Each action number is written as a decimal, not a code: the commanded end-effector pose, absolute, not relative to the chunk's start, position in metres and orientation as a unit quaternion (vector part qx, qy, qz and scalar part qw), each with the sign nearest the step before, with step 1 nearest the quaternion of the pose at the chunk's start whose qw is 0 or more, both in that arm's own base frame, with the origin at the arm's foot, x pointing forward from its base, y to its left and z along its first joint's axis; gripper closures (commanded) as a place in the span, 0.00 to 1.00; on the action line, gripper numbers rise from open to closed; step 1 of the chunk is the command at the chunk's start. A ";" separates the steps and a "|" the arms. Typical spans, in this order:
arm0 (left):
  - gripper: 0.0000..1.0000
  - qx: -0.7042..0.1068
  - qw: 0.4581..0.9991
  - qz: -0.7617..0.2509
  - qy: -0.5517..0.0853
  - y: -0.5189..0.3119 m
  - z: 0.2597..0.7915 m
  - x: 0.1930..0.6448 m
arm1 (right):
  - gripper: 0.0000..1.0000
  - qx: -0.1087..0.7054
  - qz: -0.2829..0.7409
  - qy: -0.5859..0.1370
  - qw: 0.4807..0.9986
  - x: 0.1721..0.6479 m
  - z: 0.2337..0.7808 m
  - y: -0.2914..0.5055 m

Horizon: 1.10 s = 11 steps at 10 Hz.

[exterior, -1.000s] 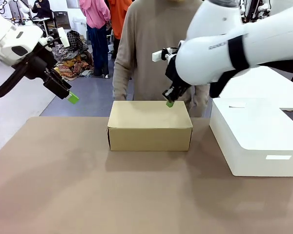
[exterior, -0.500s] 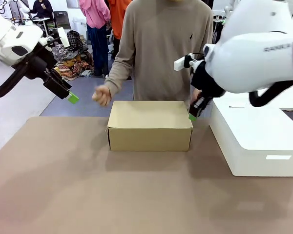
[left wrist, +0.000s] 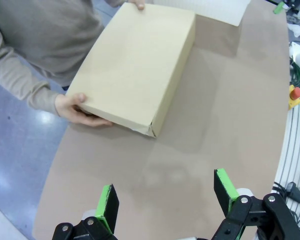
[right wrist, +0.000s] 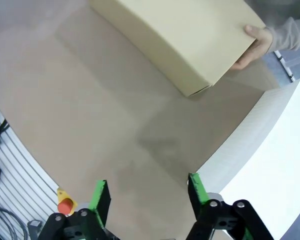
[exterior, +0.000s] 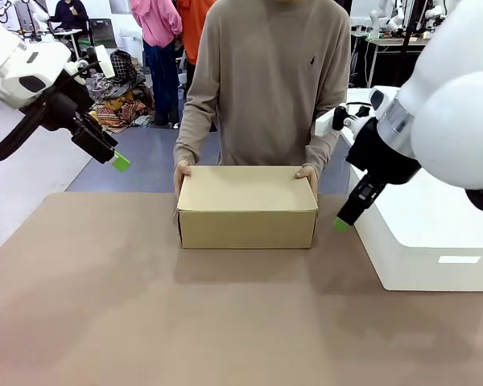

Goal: Pack the shoes into the box.
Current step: Press down on the lid of the Shoes Box.

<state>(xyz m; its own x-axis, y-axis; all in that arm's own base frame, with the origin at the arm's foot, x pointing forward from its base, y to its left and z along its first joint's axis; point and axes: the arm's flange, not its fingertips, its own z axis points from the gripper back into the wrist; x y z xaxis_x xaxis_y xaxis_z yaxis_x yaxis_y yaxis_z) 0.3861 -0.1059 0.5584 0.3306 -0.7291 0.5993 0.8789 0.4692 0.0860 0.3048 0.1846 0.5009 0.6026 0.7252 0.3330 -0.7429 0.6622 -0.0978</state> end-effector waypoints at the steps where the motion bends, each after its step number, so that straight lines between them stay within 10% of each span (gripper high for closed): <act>1: 0.00 -0.125 0.810 -0.496 -0.286 -0.104 0.561 0.385 | 0.00 0.036 0.423 -0.174 0.889 0.287 0.494 0.175; 11: 0.00 -0.125 0.810 -0.496 -0.286 -0.104 0.561 0.385 | 0.00 0.028 0.419 -0.173 0.891 0.292 0.509 0.186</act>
